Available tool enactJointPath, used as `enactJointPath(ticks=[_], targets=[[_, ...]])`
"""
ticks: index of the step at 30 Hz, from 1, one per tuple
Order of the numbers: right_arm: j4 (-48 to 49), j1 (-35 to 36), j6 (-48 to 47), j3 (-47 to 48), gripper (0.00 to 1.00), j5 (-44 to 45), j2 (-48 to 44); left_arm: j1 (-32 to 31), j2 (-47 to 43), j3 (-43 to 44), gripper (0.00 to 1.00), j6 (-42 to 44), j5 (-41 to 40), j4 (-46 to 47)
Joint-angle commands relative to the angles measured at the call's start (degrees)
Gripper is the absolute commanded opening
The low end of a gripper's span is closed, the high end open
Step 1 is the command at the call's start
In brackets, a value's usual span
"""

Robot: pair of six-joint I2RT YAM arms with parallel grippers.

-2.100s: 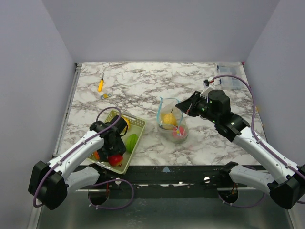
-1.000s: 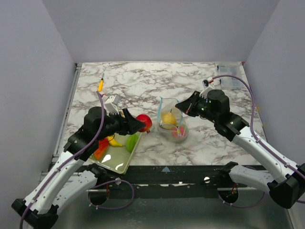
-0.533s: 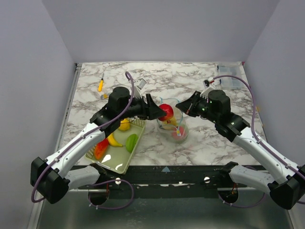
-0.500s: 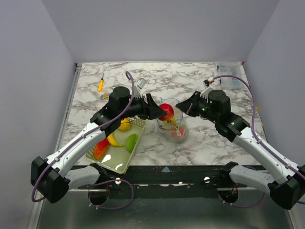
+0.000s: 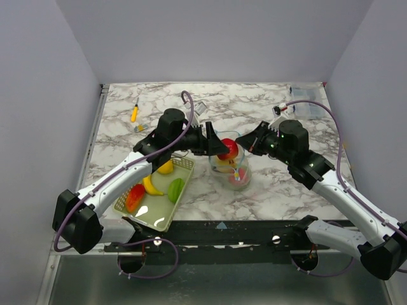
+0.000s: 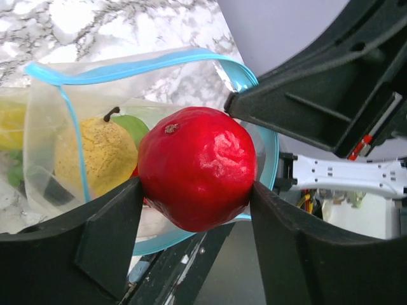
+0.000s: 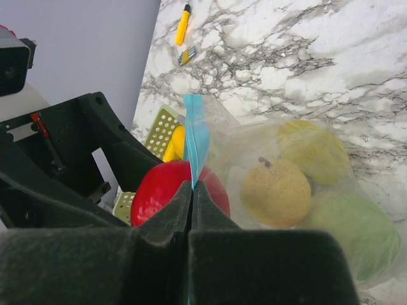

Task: Place the food in the zip-top bag and seal the zipper
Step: Place the fake fruit in the zipper food storage bag.

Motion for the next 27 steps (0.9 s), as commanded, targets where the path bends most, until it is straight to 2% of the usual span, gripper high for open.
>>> enactJointPath(ticks=[1, 4, 9, 17, 22, 27], targets=[[0.0, 0.4, 0.2, 1.0, 0.01, 0.6, -1.5, -1.0, 0.0, 0.3, 0.74, 1.1, 8.3, 2.0], [0.0, 0.4, 0.1, 1.0, 0.01, 0.5, -1.1, -1.0, -0.7, -0.7, 0.78, 1.9, 11.0, 2.1], [0.6, 0.4, 0.4, 0.5, 0.01, 0.0, -0.5, -1.0, -3.3, -0.6, 0.83, 5.8, 9.4, -2.3], [0.8, 0.4, 0.3, -0.4, 0.01, 0.4, -1.2, 1.2, -9.0, -0.9, 0.81, 10.8, 3.8, -10.7], [0.5, 0.4, 0.1, -0.5, 0.01, 0.7, -1.4, 3.4, -14.4, -2.2, 0.81, 15.1, -3.6, -17.3], [0.6, 0.4, 0.1, -0.6, 0.01, 0.6, -1.4, 5.3, -18.5, -3.6, 0.81, 19.7, -14.4, -24.8]])
